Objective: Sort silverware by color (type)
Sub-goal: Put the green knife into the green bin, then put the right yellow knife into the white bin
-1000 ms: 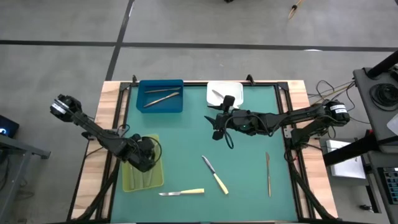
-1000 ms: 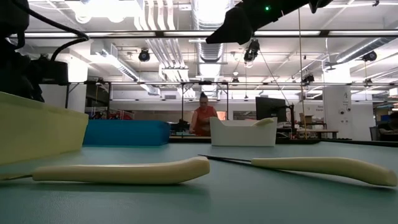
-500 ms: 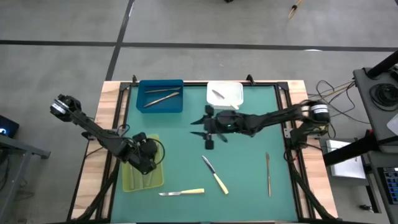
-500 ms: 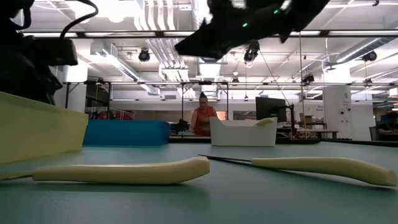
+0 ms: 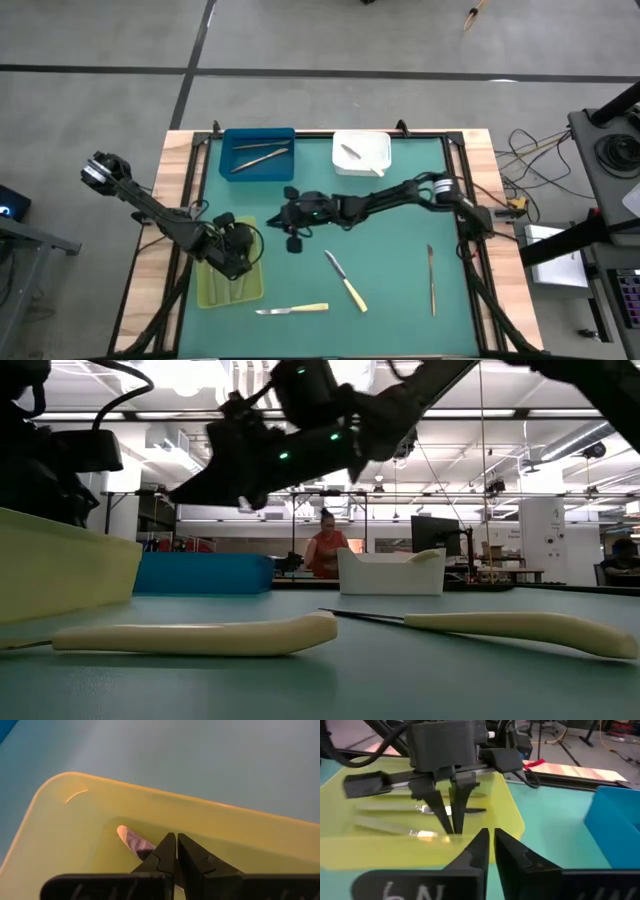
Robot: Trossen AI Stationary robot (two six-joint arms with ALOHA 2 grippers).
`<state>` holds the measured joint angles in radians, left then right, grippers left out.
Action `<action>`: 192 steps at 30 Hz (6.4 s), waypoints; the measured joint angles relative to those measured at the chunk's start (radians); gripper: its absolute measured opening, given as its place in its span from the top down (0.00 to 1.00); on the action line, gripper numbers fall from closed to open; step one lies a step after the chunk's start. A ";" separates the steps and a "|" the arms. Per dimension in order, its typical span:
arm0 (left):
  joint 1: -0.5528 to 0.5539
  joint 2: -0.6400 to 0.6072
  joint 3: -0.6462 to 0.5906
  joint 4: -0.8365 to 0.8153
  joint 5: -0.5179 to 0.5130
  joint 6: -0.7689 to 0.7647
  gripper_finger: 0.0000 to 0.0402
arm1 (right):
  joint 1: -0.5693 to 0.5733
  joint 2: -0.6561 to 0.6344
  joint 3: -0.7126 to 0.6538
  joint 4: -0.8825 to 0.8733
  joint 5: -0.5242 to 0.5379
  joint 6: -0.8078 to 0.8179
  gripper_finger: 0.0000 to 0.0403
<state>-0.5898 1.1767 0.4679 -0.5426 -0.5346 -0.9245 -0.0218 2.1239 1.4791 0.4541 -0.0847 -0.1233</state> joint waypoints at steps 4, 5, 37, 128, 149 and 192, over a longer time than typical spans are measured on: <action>-0.005 0.000 0.000 0.004 0.001 0.000 1.00 | 0.000 0.098 0.118 -0.006 -0.003 0.011 0.98; -0.005 0.000 0.000 0.005 0.001 0.000 1.00 | 0.000 0.117 0.142 -0.007 -0.003 0.011 0.98; -0.005 0.116 -0.037 0.091 0.022 -0.155 1.00 | 0.000 0.259 0.270 -0.023 -0.028 0.008 0.98; 0.586 -0.283 0.250 0.619 0.387 1.549 1.00 | 0.430 -0.372 0.055 -1.351 0.127 1.516 0.88; 0.585 -0.281 0.250 0.578 0.386 1.579 1.00 | 0.403 -0.137 0.070 -1.299 0.085 1.358 0.59; 0.585 -0.280 0.243 0.579 0.387 1.548 1.00 | 0.395 0.017 0.071 -1.259 0.105 1.242 0.91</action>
<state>-0.0044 0.8967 0.7109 0.0368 -0.1474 0.6231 0.3729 2.1413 1.5497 -0.8048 0.0204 1.1183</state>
